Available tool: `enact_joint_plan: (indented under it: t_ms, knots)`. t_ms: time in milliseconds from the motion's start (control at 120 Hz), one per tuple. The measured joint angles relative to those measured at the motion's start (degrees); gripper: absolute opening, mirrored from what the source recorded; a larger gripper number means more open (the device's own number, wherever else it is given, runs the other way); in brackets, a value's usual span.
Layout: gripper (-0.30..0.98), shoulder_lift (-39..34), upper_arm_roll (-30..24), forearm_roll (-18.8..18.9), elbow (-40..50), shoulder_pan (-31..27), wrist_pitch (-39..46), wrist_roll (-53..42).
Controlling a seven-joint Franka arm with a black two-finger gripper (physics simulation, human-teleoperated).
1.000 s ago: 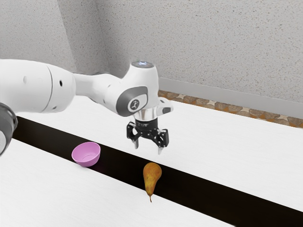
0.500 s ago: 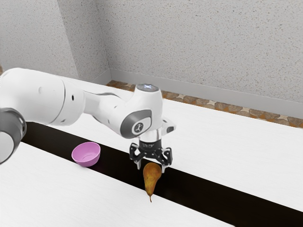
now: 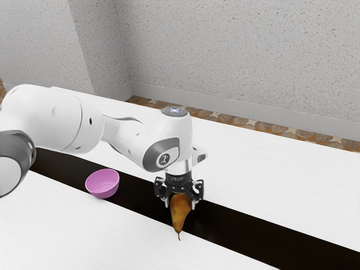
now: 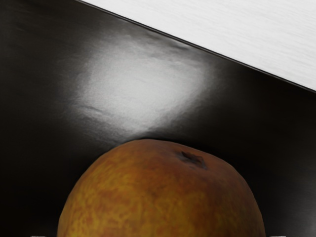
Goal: Place the pear in the bowl.
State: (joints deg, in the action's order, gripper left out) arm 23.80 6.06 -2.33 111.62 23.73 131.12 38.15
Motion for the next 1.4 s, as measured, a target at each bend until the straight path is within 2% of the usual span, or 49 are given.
enact_joint_plan:
  t_ms: [208,533,683,842,975,1183,1400]
  knots:
    - [0.49,0.3,0.0,0.0,0.4,-0.2,0.4,1.2]
    - [0.46,-0.4,0.0,0.0,0.5,-0.3,0.4,2.3]
    - [0.44,-4.8,0.0,0.1,1.4,-0.7,0.1,2.6]
    - [0.41,-12.2,0.1,0.6,6.4,-6.6,-0.1,2.9]
    - [0.39,-15.6,0.1,0.9,8.8,-13.1,-0.5,3.2]
    - [0.38,-17.3,0.1,1.1,8.9,-23.1,-1.8,3.6]
    - [0.37,-15.8,0.4,1.3,8.7,-28.4,-2.2,3.9]
